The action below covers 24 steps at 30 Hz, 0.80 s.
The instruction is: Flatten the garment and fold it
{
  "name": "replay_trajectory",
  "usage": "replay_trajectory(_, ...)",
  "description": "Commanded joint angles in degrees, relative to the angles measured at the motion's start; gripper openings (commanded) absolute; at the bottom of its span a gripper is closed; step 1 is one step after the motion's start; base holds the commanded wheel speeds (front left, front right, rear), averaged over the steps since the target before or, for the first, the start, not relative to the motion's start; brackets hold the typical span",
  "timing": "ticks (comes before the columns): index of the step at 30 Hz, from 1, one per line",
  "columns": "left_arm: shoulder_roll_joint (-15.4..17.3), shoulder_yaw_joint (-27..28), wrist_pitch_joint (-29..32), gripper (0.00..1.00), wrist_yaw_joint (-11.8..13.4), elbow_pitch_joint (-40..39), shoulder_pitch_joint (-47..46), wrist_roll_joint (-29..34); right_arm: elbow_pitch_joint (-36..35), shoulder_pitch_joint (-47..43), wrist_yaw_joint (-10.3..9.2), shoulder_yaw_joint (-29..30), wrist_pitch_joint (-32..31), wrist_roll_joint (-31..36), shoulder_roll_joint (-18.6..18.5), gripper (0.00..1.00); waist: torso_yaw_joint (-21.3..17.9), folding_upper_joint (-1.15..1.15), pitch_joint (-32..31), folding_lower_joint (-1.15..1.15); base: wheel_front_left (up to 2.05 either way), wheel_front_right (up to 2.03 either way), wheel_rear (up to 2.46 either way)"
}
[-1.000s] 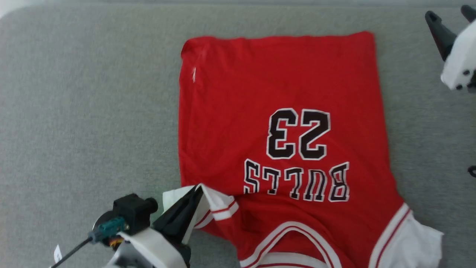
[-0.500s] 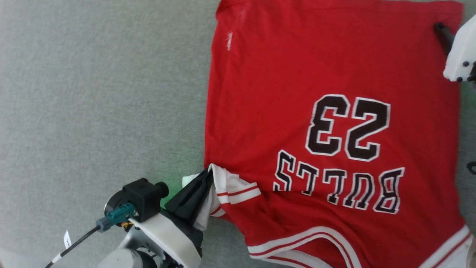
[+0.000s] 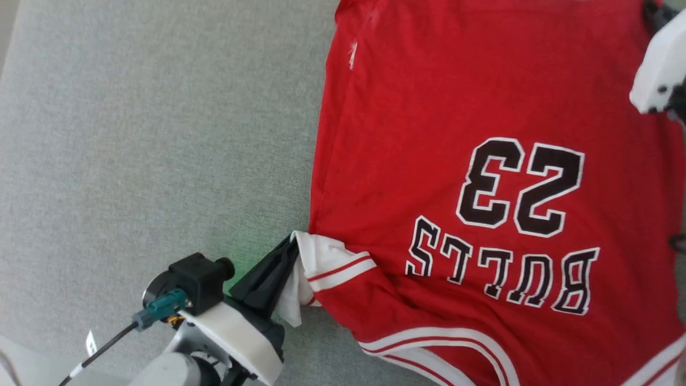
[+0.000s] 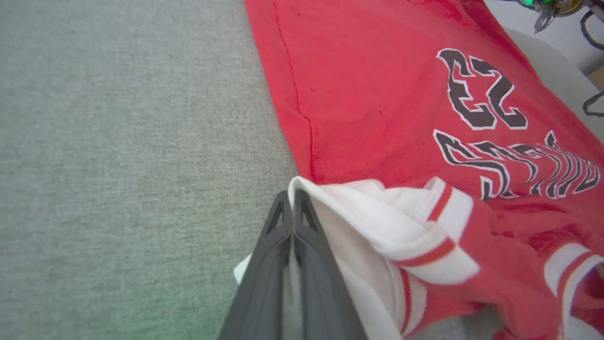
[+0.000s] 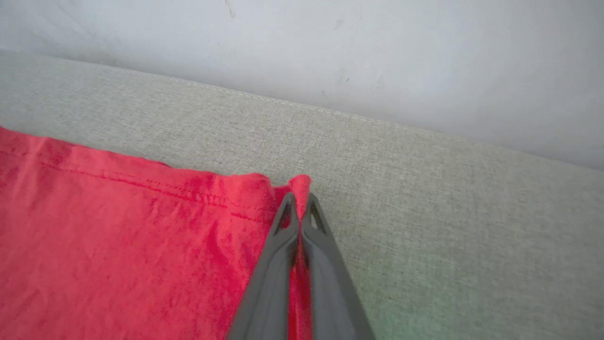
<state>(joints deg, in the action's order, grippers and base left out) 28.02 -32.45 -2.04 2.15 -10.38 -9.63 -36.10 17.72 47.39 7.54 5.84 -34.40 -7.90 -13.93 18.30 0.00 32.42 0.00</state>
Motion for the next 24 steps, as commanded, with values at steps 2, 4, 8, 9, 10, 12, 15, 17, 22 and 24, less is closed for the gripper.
replay_trajectory(2,0.65,0.51,-0.05,0.00,0.88,0.26,1.03,0.33,-2.47,-2.93,-0.05,-0.10,1.43,-2.45,-1.12,0.00,-4.71,0.00,-6.56,0.00,0.00,0.00,0.00)
replay_trajectory(4,1.20,0.85,-0.02,0.00,1.67,0.30,2.14,0.31,-5.77,-6.57,-0.05,0.23,2.24,-4.82,-1.97,0.00,-6.36,0.00,-9.33,0.00,0.00,0.00,0.00)
replay_trajectory(8,2.28,1.33,0.21,0.00,3.41,-0.08,5.02,0.13,-14.40,-16.87,-0.05,4.35,2.96,-8.46,-3.32,0.00,-9.53,0.00,-14.34,0.00,0.00,0.00,0.00)
replay_trajectory(9,2.47,1.40,0.25,0.00,3.88,-0.26,5.81,0.06,-16.84,-19.99,-0.05,6.22,2.90,-9.24,-3.03,0.00,-10.31,0.00,-15.45,0.00,0.00,0.00,0.00)
replay_trajectory(10,2.67,1.45,0.27,0.00,4.34,-0.47,6.63,0.02,-19.29,-23.34,-0.05,8.14,2.76,-9.81,-2.53,0.00,-11.11,0.00,-16.48,0.00,0.00,0.00,0.00)
replay_trajectory(12,2.93,1.53,0.30,0.00,5.23,-1.04,8.23,-0.15,-24.13,-30.47,-0.05,12.33,2.09,-10.82,-0.70,0.00,-12.54,0.00,-18.07,0.00,0.00,0.00,0.00)
replay_trajectory(15,3.24,1.49,0.37,0.00,6.17,-2.04,10.23,-0.42,-30.64,-41.49,-0.05,17.62,0.95,-11.63,3.64,0.00,-14.35,0.00,-19.67,0.00,0.00,0.00,0.00)
replay_trajectory(17,3.56,1.20,0.58,0.00,6.44,-2.60,11.21,-0.41,-33.67,-48.07,-0.05,19.91,0.76,-12.15,7.05,0.00,-15.41,0.00,-20.39,0.00,0.00,0.00,0.00)
replay_trajectory(22,4.04,-0.09,1.64,0.00,6.47,-3.02,12.62,-0.31,-32.99,-60.04,-0.05,19.50,2.35,-14.52,10.80,0.00,-17.55,0.00,-22.04,0.00,0.00,0.00,0.00)
replay_trajectory(24,3.97,-0.41,1.96,0.00,6.57,-2.81,12.97,-0.47,-30.13,-62.82,-0.05,17.56,4.02,-13.56,10.97,0.00,-18.26,0.00,-22.91,0.00,0.00,0.00,0.00)
